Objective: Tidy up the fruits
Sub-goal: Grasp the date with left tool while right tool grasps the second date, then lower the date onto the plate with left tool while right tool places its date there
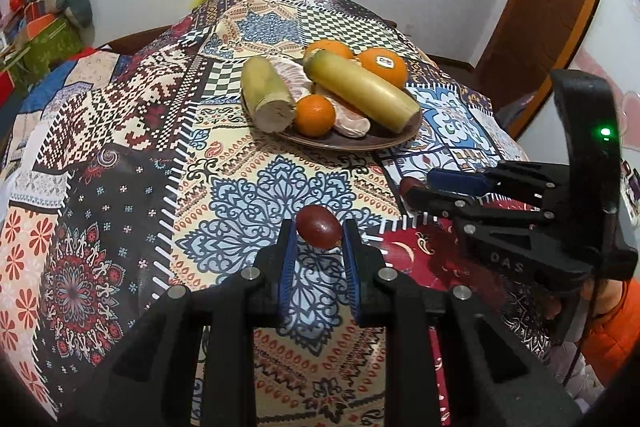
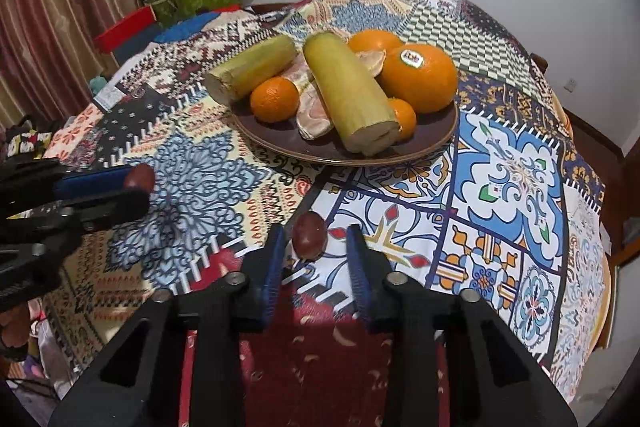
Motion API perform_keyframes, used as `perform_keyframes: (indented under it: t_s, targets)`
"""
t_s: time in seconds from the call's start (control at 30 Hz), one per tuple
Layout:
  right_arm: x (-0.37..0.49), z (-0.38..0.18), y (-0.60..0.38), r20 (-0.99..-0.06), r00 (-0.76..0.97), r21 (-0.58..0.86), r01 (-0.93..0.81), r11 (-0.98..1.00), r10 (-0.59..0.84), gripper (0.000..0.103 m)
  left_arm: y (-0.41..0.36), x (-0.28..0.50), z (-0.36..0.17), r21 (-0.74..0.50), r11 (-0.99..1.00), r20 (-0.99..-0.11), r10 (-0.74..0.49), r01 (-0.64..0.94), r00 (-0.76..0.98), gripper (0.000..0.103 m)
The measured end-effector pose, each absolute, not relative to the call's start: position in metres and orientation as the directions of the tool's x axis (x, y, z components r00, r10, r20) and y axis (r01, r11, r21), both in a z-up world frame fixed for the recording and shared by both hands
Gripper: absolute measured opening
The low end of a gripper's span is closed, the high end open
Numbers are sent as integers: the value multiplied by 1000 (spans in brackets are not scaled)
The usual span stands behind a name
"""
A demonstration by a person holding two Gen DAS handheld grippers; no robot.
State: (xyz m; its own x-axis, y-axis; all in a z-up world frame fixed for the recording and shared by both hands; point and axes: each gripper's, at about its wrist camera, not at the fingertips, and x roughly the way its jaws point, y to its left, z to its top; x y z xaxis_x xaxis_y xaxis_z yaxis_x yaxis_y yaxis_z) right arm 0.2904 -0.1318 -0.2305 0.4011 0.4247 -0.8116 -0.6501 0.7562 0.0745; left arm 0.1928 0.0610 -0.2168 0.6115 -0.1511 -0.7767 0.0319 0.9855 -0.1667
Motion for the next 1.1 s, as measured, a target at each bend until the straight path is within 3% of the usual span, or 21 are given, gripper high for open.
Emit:
perform_keyframes:
  t_s: [0.2,1.1]
  targets:
    - [289,-232,-127,-814,408,47,-663,747,414,18,61,194,-222,-169,985,-783,-153,31,603,22]
    - [311,-190,-164,-714,518,78,-610,789,471,17,32,238,-194,-136,987,-751,-159,86,641,22]
